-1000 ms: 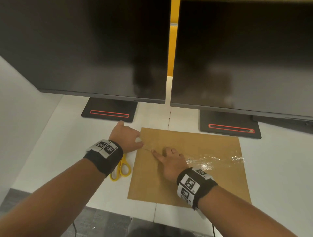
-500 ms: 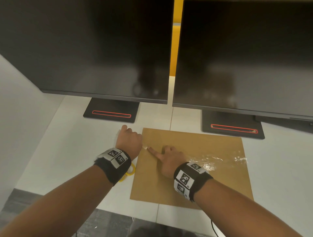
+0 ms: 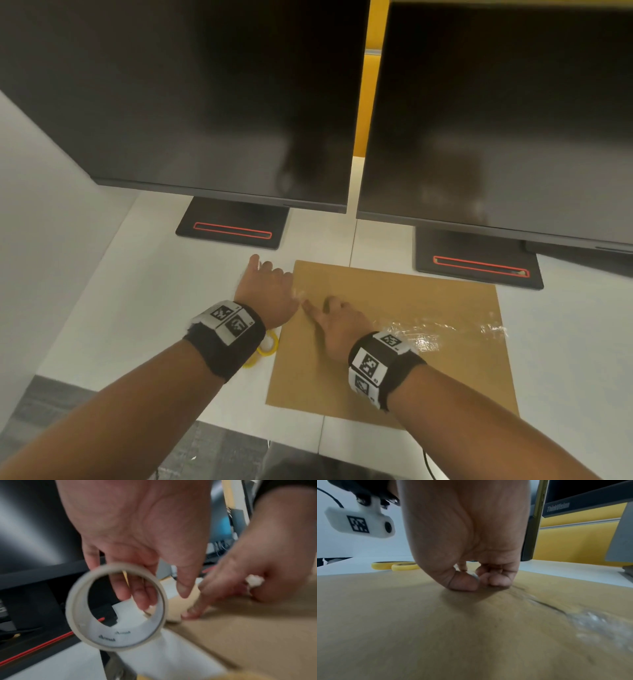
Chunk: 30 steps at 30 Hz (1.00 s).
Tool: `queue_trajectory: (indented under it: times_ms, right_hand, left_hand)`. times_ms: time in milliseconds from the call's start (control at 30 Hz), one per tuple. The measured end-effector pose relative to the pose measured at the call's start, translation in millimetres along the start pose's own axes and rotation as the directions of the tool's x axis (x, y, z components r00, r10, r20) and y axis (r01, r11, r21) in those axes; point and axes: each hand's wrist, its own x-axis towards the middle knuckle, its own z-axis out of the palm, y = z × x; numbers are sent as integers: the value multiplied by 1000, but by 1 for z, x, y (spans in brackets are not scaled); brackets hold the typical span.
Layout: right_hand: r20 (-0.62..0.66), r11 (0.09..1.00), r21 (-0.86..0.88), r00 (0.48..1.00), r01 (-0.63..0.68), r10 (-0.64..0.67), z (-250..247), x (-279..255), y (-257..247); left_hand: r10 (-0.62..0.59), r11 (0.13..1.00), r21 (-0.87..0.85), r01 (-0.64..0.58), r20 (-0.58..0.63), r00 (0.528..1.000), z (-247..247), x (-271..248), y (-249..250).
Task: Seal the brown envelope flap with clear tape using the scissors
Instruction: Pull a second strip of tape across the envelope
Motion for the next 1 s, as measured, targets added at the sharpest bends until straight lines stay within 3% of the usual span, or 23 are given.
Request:
queue_trajectory:
  times_ms: [333,433,567,667,1000]
  right_hand:
    - [139,999,43,990,13,-19,-16,10,2]
    - [161,999,36,986,28,-33,-18,13,2]
    - [111,997,58,992,50,-56,-18,12,5]
    - [47,994,103,998,25,-30,-12,8,10]
    - [69,989,143,997,-31,21,-10,-2,30]
  left_hand:
    - [28,998,-52,-29,-10,1000,8,-15,-25]
    - [48,995,-88,-56,-88,995,11,-16,-22]
    - [100,991,-54,-120,-291,951,23,-14,-14]
    - [81,996,-16,-90,-303,950,30,-13,-6]
    - [-39,932,-356,-69,-287,957,52,-2,13]
